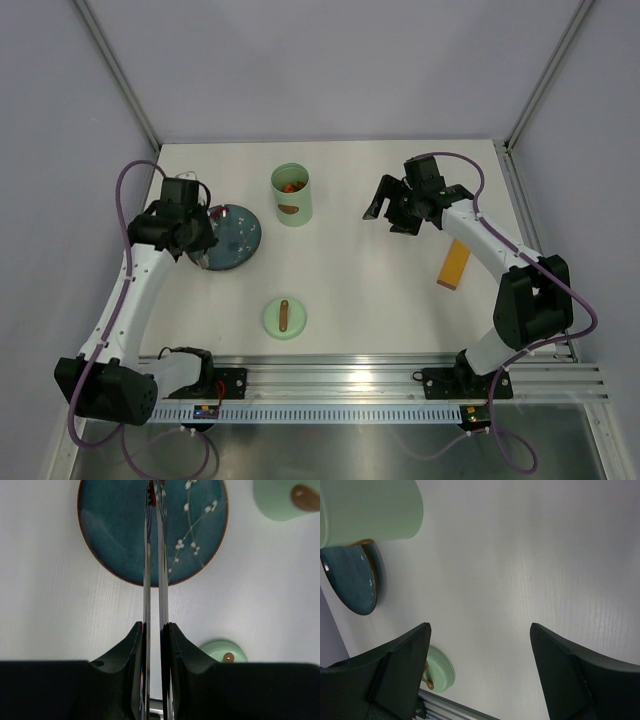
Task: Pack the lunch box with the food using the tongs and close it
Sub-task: Pick up the fake food from the plate.
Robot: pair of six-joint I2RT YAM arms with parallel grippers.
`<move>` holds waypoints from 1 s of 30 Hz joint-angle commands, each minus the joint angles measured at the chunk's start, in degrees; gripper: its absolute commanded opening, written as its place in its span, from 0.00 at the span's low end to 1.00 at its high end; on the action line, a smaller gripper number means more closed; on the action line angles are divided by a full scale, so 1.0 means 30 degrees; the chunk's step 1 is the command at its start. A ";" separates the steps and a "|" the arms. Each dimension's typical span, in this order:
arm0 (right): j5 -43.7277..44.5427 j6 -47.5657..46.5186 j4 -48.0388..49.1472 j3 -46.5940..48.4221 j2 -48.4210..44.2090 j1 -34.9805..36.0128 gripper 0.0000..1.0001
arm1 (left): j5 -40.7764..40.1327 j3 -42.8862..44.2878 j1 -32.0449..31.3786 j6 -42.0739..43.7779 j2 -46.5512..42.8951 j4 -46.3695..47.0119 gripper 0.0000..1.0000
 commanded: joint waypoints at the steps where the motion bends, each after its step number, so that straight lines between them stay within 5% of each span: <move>1: -0.0116 -0.0124 0.0491 0.0116 -0.0305 0.0208 0.88 | 0.0864 0.2350 0.0026 0.0493 -0.1291 0.0471 0.00; 10: -0.0117 -0.0007 0.0491 0.0467 -0.0158 0.0442 0.88 | 0.2126 0.7009 -0.1610 0.1168 -0.0152 0.0294 0.00; 30: 0.0469 0.0081 -0.0066 0.0731 -0.0334 0.0647 0.88 | 0.2888 0.8155 -0.4602 0.0407 0.3774 0.1526 0.00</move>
